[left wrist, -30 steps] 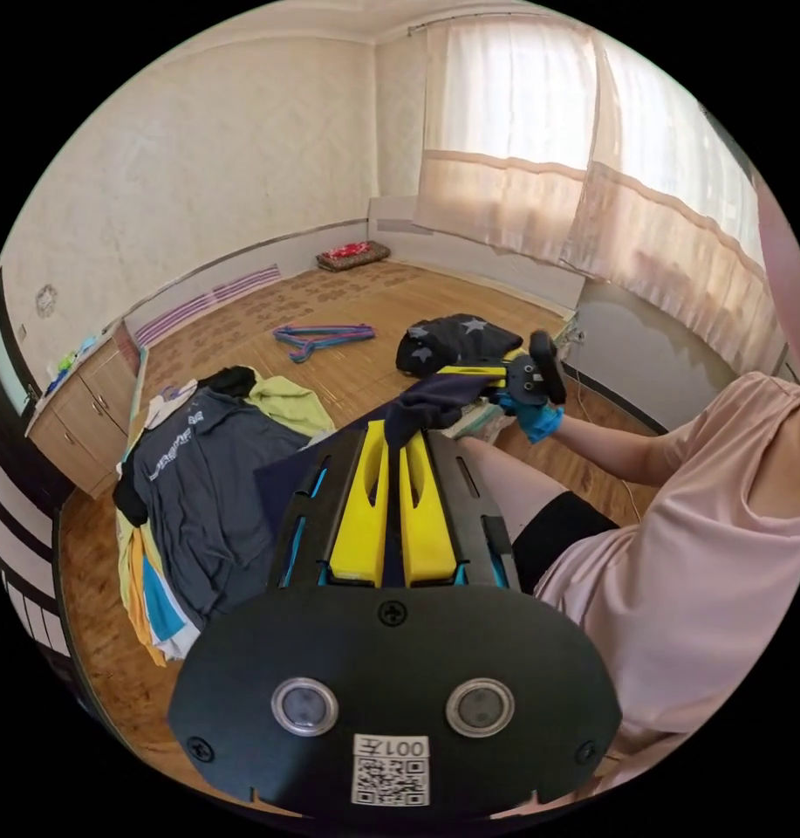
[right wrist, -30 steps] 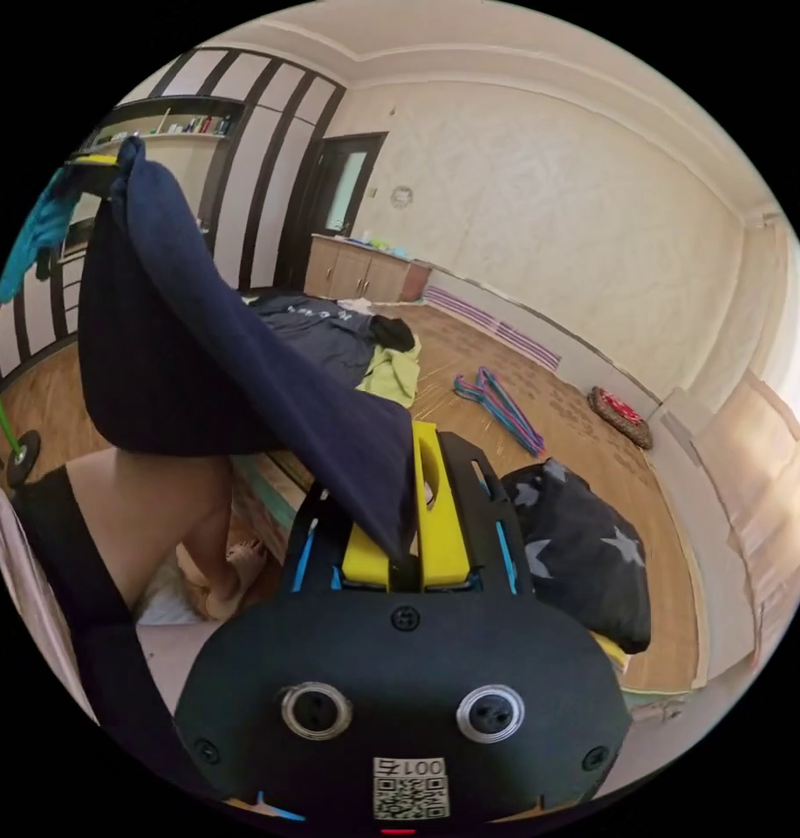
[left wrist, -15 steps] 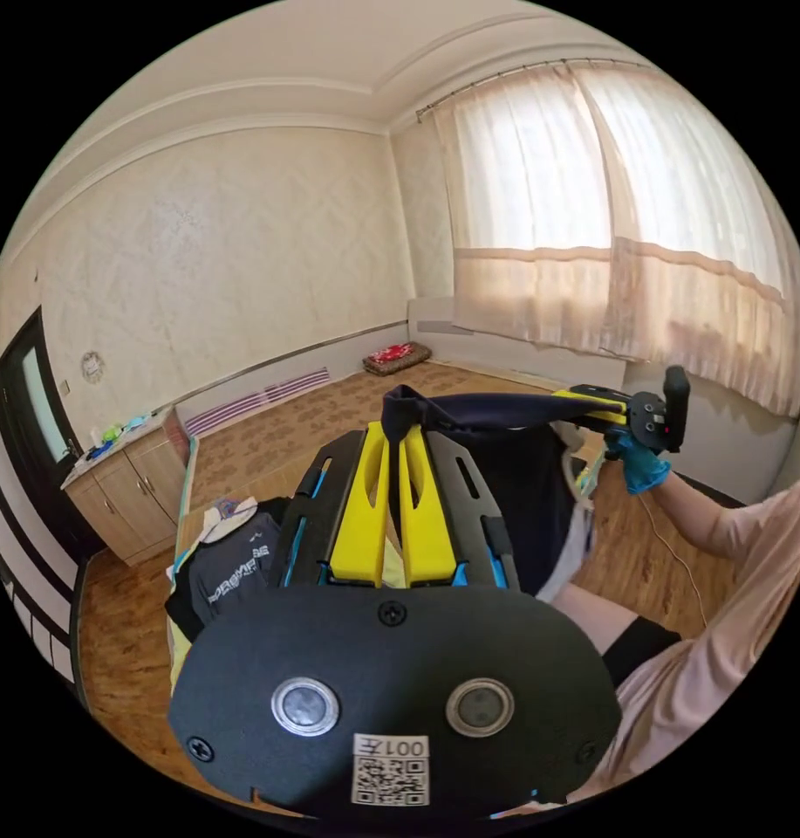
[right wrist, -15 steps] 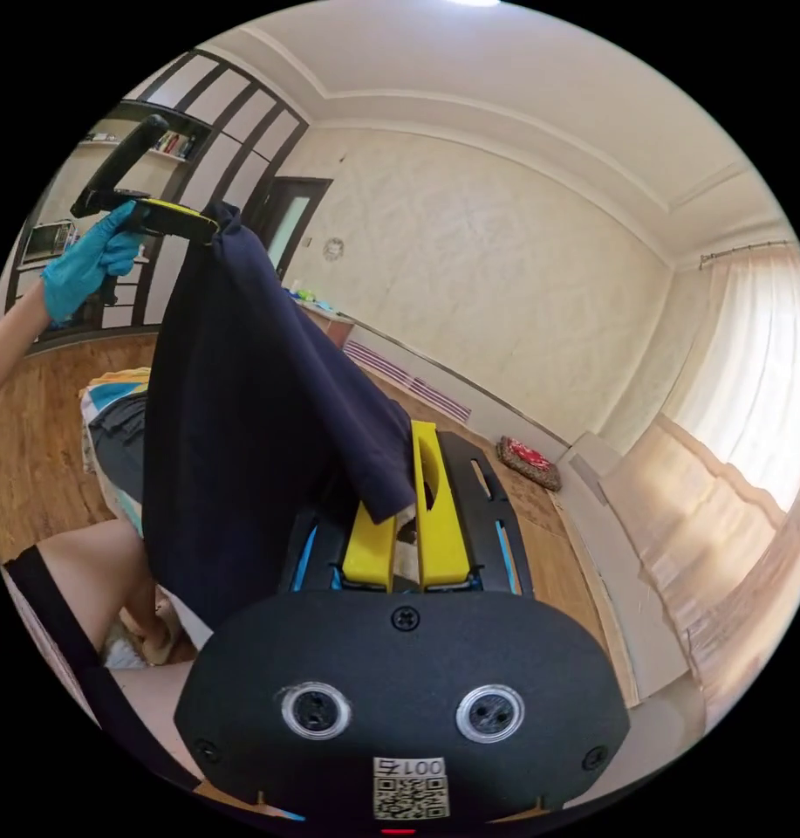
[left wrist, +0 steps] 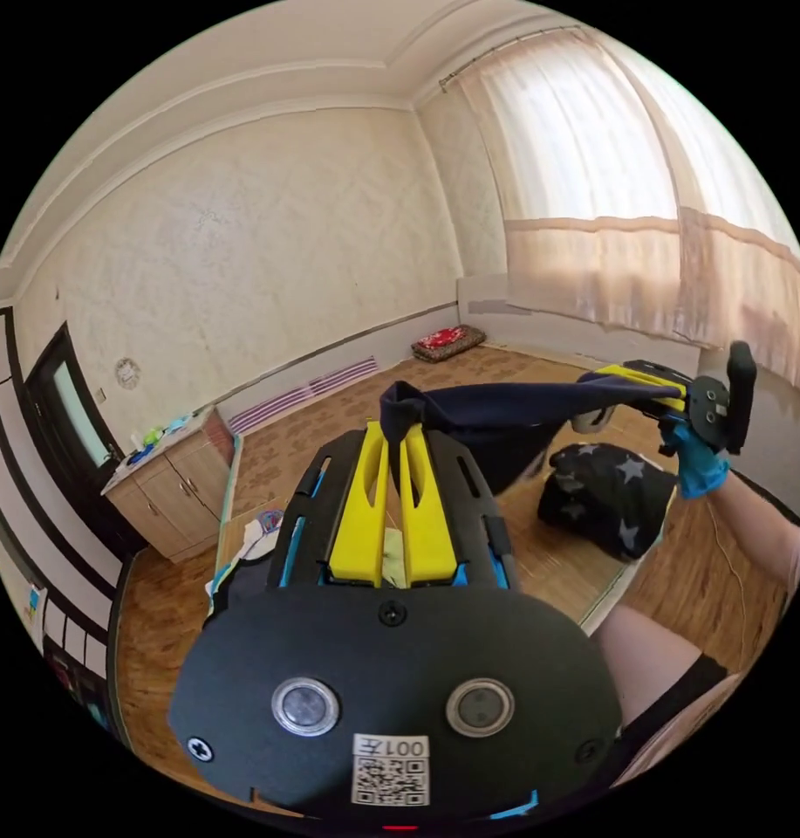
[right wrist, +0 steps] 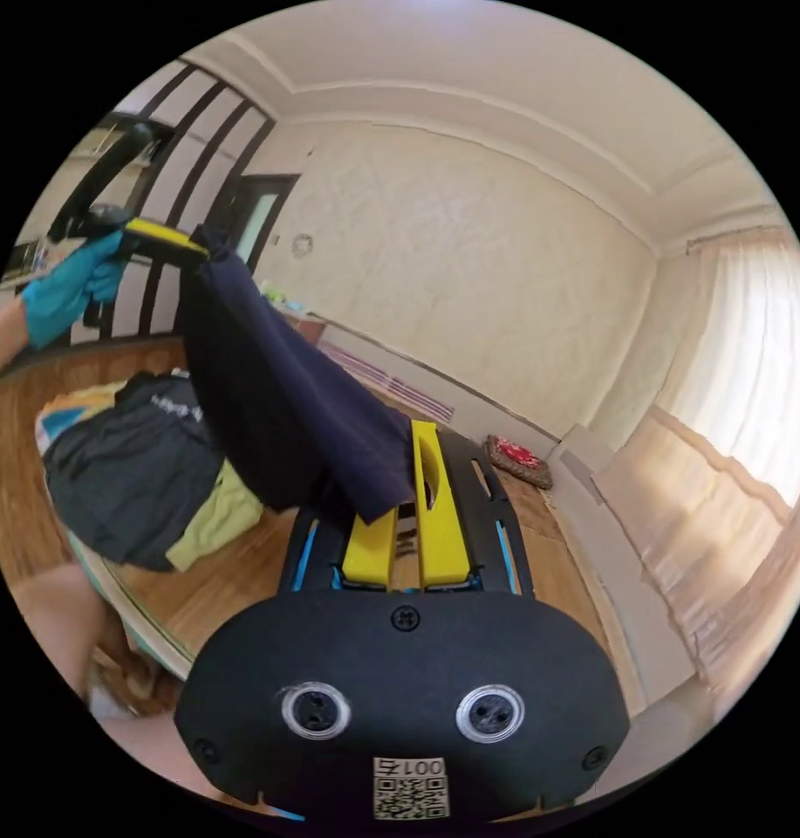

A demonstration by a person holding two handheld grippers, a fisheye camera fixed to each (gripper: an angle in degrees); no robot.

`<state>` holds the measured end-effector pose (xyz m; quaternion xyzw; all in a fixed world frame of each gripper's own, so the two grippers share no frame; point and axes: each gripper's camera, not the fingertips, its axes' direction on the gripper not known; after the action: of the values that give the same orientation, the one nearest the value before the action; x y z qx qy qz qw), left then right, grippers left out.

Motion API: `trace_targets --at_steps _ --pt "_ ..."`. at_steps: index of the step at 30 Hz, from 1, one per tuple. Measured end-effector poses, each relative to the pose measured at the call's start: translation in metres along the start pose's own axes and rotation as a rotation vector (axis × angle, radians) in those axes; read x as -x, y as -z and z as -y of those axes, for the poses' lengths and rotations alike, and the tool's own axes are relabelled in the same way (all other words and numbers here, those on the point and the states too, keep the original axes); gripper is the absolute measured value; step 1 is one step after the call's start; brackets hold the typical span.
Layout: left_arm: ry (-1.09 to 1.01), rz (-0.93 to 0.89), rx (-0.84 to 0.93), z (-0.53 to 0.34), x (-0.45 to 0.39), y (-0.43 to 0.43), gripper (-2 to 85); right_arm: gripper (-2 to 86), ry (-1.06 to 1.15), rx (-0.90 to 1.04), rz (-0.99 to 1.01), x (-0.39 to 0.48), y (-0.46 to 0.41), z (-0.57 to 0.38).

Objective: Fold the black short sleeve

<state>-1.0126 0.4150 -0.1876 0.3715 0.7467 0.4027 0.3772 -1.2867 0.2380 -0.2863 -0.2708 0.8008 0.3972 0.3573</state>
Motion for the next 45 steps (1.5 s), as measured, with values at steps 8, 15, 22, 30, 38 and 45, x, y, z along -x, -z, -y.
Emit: trace_targets --at_steps 8,15,22,30,38,45 --pt "-0.057 -0.221 0.232 -0.128 -0.021 -0.023 -1.5 4.1 0.208 0.234 0.279 0.072 -0.011 -0.114" --pt "0.012 -0.393 0.397 -0.224 -0.048 -0.017 -1.5 4.2 0.277 0.408 0.537 0.113 0.011 -0.180" --pt "-0.006 -0.474 0.447 -0.244 -0.045 -0.004 -1.5 4.1 0.292 0.457 0.592 0.128 0.047 -0.195" --pt "-0.220 -0.491 0.454 -0.228 -0.051 0.014 -1.5 4.1 0.378 0.478 0.619 0.135 0.088 -0.199" --pt "-0.366 -0.643 0.504 -0.226 -0.061 0.019 -1.6 3.9 0.352 0.566 0.855 0.111 0.099 -0.205" --pt "-0.305 -0.563 0.458 -0.209 -0.043 -0.022 -1.5 3.6 0.264 0.500 0.778 0.087 0.063 -0.200"
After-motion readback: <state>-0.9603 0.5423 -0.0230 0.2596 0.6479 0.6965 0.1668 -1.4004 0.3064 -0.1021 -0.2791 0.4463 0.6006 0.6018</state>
